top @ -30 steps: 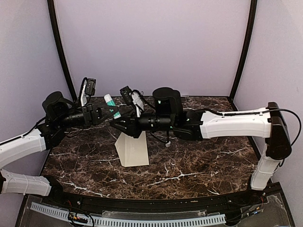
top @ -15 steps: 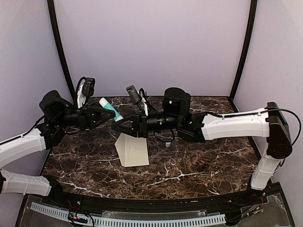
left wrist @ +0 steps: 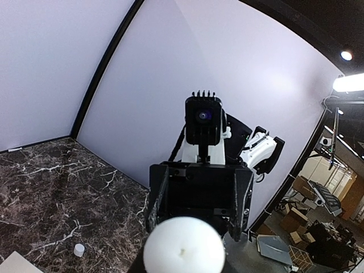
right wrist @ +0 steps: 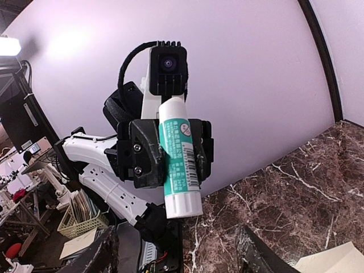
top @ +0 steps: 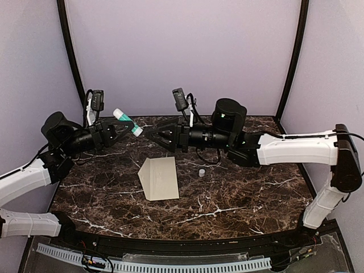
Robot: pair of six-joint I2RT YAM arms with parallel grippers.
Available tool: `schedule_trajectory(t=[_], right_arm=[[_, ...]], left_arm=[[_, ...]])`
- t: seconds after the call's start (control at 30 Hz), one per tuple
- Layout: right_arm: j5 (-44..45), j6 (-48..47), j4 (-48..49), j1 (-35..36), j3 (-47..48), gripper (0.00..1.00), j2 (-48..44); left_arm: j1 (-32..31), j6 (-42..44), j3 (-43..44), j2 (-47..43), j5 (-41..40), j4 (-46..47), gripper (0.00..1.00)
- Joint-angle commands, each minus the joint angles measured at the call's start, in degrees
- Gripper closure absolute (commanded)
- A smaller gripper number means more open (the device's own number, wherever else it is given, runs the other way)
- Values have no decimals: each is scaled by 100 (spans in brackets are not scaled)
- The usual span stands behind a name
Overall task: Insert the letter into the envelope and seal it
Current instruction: Unscrew the solid glue.
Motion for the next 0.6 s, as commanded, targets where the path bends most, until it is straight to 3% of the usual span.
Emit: schedule_trajectory(t=[0.0, 0.2, 0.57], right_arm=[[105, -52, 113, 111, 253, 33, 163], [28, -96, -128, 158, 655, 35, 441], [-64, -6, -87, 172, 917, 58, 694]], left_arm=[[33, -150, -37, 47, 34, 321, 100], [33, -178, -8, 106, 264, 385, 100], [33, -176, 19, 228, 454, 398, 100]])
